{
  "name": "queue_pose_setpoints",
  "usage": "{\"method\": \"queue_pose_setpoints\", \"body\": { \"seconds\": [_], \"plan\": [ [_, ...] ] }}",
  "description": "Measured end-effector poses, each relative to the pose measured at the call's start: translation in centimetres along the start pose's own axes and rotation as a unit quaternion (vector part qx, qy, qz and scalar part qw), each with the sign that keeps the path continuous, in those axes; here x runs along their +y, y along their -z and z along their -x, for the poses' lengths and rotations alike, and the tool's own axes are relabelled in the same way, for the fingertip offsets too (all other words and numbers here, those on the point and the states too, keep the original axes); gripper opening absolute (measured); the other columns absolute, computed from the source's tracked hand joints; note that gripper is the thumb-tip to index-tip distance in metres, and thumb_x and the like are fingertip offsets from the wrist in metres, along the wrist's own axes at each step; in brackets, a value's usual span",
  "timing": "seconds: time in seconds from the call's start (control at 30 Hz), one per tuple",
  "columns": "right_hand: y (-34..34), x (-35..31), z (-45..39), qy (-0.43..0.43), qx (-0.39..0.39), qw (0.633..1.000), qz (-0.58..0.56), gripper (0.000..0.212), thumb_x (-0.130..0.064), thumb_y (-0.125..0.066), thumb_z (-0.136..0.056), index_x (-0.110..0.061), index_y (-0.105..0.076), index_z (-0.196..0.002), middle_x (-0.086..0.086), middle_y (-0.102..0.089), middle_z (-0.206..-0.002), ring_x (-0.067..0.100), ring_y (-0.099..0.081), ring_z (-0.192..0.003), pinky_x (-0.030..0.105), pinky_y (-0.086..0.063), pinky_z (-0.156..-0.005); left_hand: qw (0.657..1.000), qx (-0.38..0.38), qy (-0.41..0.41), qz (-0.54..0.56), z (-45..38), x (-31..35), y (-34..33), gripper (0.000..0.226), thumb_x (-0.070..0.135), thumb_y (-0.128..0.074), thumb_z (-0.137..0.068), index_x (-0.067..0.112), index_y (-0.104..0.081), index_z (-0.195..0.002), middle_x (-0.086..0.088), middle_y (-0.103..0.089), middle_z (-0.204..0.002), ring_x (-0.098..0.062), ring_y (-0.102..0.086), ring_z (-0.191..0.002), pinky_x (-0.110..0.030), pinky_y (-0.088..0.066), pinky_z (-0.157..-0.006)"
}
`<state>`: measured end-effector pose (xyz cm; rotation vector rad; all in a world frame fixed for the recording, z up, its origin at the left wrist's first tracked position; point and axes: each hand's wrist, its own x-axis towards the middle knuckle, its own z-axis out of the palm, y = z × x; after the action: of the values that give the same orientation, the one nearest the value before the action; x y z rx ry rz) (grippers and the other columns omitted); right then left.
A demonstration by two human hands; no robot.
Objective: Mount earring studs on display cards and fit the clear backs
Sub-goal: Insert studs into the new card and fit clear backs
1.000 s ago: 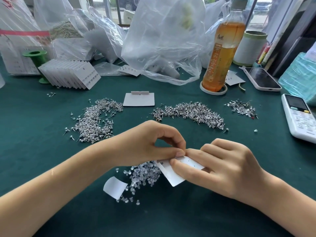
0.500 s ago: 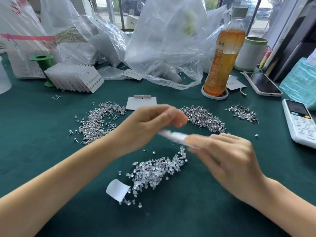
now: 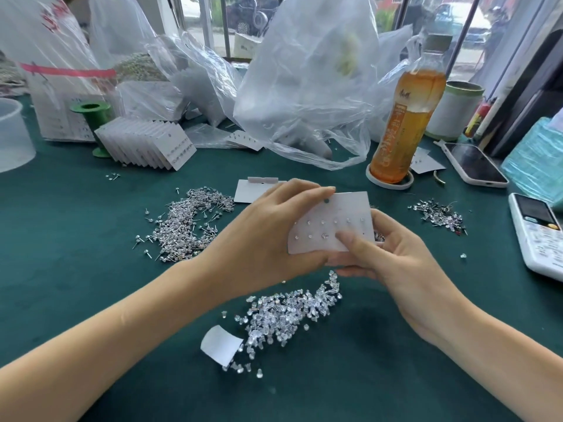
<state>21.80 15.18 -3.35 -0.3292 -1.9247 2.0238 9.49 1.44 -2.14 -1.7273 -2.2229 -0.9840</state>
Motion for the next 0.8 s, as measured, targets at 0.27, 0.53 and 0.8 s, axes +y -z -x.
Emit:
{"method": "queue_pose_setpoints", "body": {
  "seconds": [0.27,0.53,0.8],
  "plan": [
    [-0.5,0.1,-3.0,0.045,0.03,0.987,0.152,0.018,-0.033,-0.061,-0.087,-0.015,-0.065,-0.09,0.002,-0.075,-0.075,0.012,-0.063,-0.054,0.017,-0.045,-0.048,0.994,0.012,0.107,-0.014,2.6,-5.1,3.2,0.068,0.048,-0.07,-0.071,0.021,-0.053,-0.131,0.015,-0.048,-0.121,-0.004,-0.047,-0.112,-0.007,-0.03,-0.096],
    [2.3,0.5,-3.4,0.123,0.09,0.859,0.488,0.006,-0.028,-0.071,-0.083,-0.033,-0.073,-0.083,-0.029,-0.062,-0.068,0.0,-0.053,-0.064,0.012,-0.036,-0.059,0.991,-0.038,0.128,-0.027,3.8,-5.8,2.8,0.073,0.056,-0.067,-0.073,0.021,-0.049,-0.135,0.013,-0.048,-0.127,-0.003,-0.044,-0.118,-0.017,-0.032,-0.103],
    [3.9,0.7,-4.2,0.09,0.076,0.802,0.585,0.014,-0.024,-0.077,-0.078,-0.027,-0.074,-0.091,-0.005,-0.065,-0.105,0.018,-0.049,-0.104,0.026,-0.031,-0.088,0.993,-0.081,0.089,-0.019,2.5,-4.1,1.3,0.072,0.05,-0.067,-0.078,0.019,-0.044,-0.139,0.008,-0.047,-0.132,-0.001,-0.037,-0.119,0.004,-0.014,-0.096]
  ]
}}
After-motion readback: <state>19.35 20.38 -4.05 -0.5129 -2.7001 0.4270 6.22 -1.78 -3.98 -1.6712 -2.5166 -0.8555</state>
